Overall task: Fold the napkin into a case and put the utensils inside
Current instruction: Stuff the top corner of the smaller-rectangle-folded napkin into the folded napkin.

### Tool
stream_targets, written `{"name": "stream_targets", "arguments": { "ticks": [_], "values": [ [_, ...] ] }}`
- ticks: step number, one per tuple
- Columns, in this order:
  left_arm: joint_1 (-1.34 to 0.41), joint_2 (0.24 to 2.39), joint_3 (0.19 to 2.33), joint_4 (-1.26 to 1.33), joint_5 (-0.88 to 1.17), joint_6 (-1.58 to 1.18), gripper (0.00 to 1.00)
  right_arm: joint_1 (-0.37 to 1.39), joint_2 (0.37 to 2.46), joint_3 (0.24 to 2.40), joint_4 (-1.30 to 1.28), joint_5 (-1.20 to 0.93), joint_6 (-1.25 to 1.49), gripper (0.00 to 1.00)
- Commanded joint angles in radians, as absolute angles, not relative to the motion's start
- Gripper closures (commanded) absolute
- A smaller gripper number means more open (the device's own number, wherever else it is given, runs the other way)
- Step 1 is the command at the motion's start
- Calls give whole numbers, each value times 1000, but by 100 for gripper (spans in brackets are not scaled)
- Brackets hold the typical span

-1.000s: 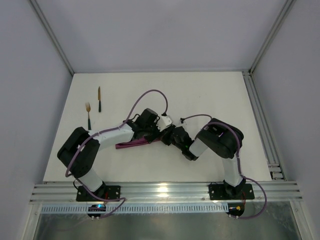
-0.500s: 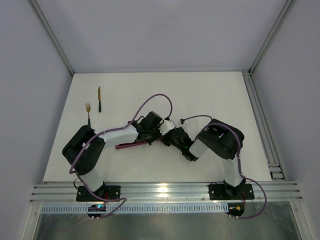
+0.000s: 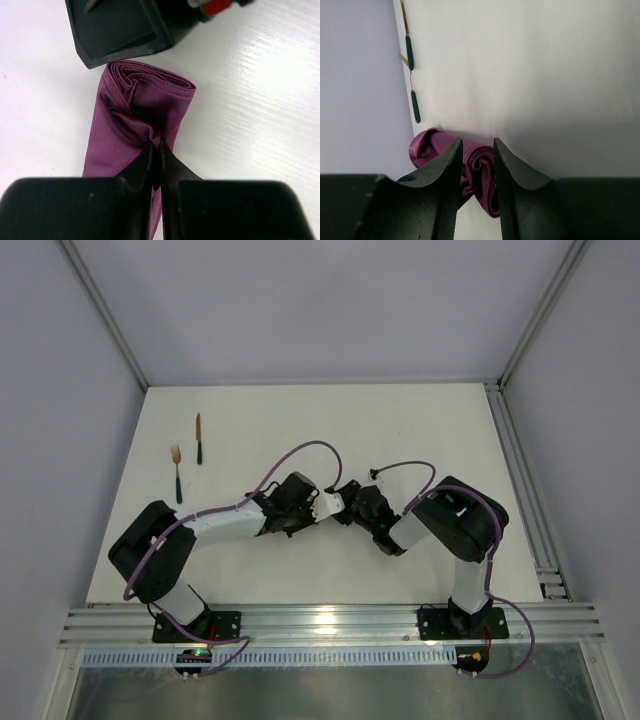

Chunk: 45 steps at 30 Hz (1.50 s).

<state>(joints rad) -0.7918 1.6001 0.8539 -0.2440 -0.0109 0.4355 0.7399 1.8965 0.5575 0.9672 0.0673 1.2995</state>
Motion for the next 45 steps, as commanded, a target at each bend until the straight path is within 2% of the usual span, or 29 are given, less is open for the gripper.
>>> {"name": "stream_targets", "arguments": {
  "ticks": [1,5,11,17,25,34,45],
  "values": [
    [-793,1540,821,-213,35,489,96,736,1879,603,939,23,1235,65],
    [-792,1537,816,-204,29,499,96,738,1905,617,946,15,1249,65],
    [-792,1508,787,-192,49,503,93,738,1833,578,887,15,1183,64],
    [-792,1490,770,-183,64,502,92,750,1822,632,761,-38,1085,58],
    [-792,1493,762,-172,60,499,92,756,1836,647,768,-66,1058,58],
    [-785,1485,758,-172,71,495,92,761,1743,611,720,-31,940,58],
    [-782,1471,752,-172,81,499,92,776,1767,624,730,-45,908,58]
  ]
}}
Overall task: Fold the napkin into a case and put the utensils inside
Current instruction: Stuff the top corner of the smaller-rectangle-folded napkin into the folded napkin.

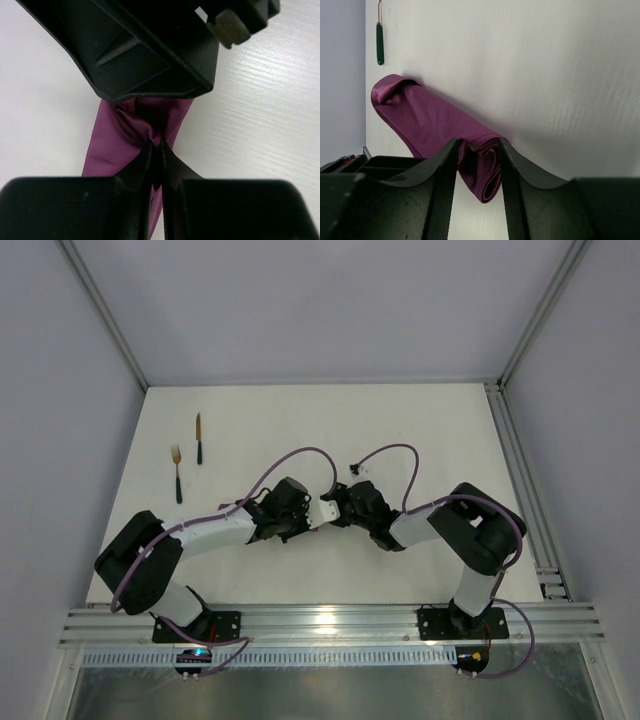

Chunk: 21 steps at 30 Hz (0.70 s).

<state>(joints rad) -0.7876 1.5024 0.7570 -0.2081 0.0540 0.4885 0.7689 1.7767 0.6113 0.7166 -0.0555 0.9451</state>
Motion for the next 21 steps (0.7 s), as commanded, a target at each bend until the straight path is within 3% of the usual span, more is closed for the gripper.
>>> {"name": "stream_targets", "arguments": {
  "ticks": [1,4,8,12,21],
  "values": [
    [-781,1471,752,-170,83,499,92,775,1772,632,712,-46,905,58],
    [-781,1471,750,-170,86,499,93,776,1802,656,706,-57,900,62],
    [-781,1470,746,-172,87,503,94,776,1827,670,687,-26,905,84],
    [-781,1460,721,-167,91,534,98,773,1825,669,689,-5,902,95],
    [-781,1373,640,-210,132,669,100,747,1795,657,701,38,897,96]
  ]
}}
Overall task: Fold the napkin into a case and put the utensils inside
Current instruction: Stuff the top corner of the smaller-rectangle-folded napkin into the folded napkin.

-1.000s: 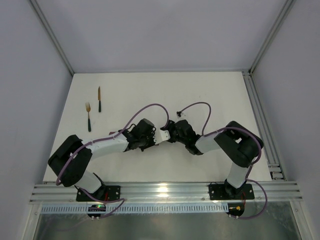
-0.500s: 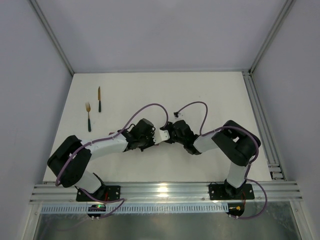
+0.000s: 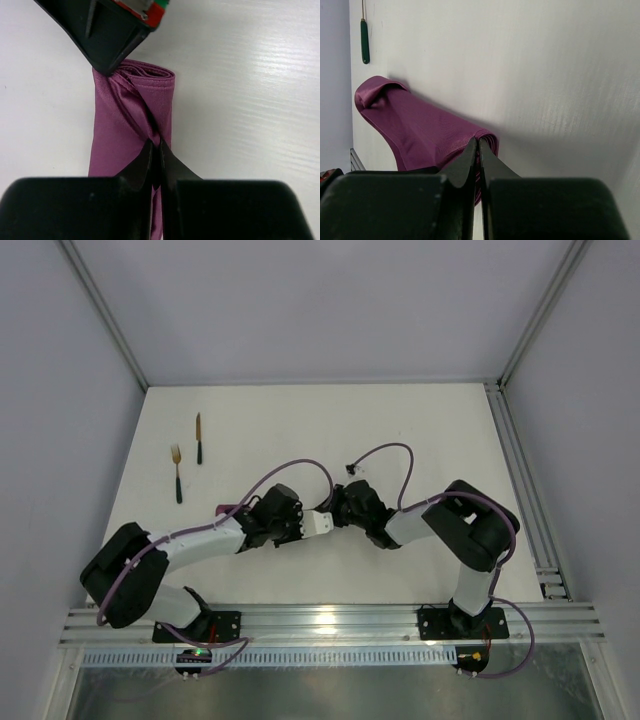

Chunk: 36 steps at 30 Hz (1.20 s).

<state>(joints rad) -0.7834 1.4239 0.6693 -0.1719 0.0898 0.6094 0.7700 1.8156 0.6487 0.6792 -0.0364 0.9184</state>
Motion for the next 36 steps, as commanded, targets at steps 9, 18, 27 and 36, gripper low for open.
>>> {"name": "stream_targets", "arguments": {
  "ticks": [9,18,27,36],
  "values": [
    [-781,1365,641,-261,158,730,100,747,1801,692,684,15,887,96],
    [-782,1440,675,-239,155,721,100,746,1692,669,560,-25,838,63],
    [-782,1419,661,-201,135,703,99,814,1591,686,486,-43,863,80],
    [-782,1341,618,-141,120,673,99,830,1729,653,695,-118,1040,76]
  ]
}}
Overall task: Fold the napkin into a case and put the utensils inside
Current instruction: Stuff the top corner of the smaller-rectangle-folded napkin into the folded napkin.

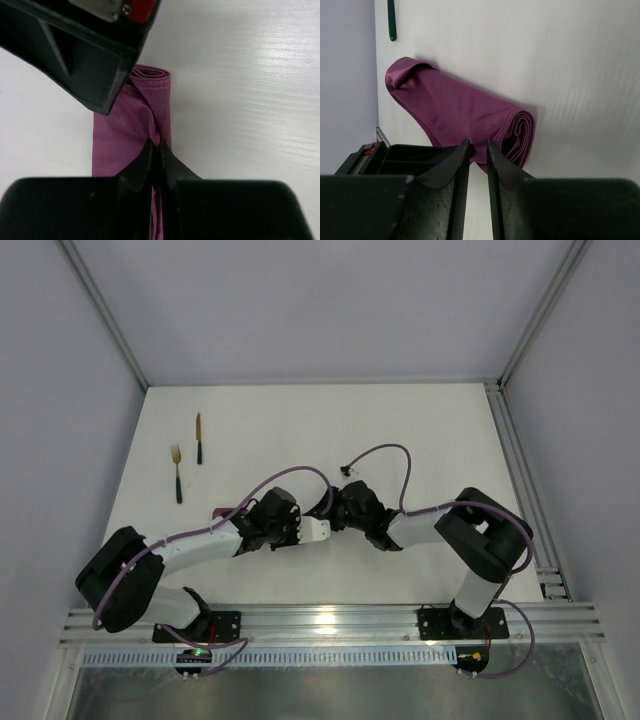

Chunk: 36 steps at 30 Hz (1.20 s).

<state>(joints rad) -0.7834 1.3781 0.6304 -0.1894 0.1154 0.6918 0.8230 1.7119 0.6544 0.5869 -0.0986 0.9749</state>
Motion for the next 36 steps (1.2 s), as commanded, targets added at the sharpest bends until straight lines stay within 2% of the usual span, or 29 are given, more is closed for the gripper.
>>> {"name": "stream_targets", "arguments": {
  "ticks": [1,17,28,36],
  "values": [
    [-782,1339,618,-138,118,675,99,831,1736,658,698,-118,1046,76],
    [-782,1356,612,-104,101,661,98,864,1772,641,680,-121,1118,71],
    [-782,1332,589,-87,103,667,98,864,1805,655,663,-101,1129,63],
    [-782,1313,572,-68,118,678,98,862,1891,750,658,-107,1127,62]
  ]
}}
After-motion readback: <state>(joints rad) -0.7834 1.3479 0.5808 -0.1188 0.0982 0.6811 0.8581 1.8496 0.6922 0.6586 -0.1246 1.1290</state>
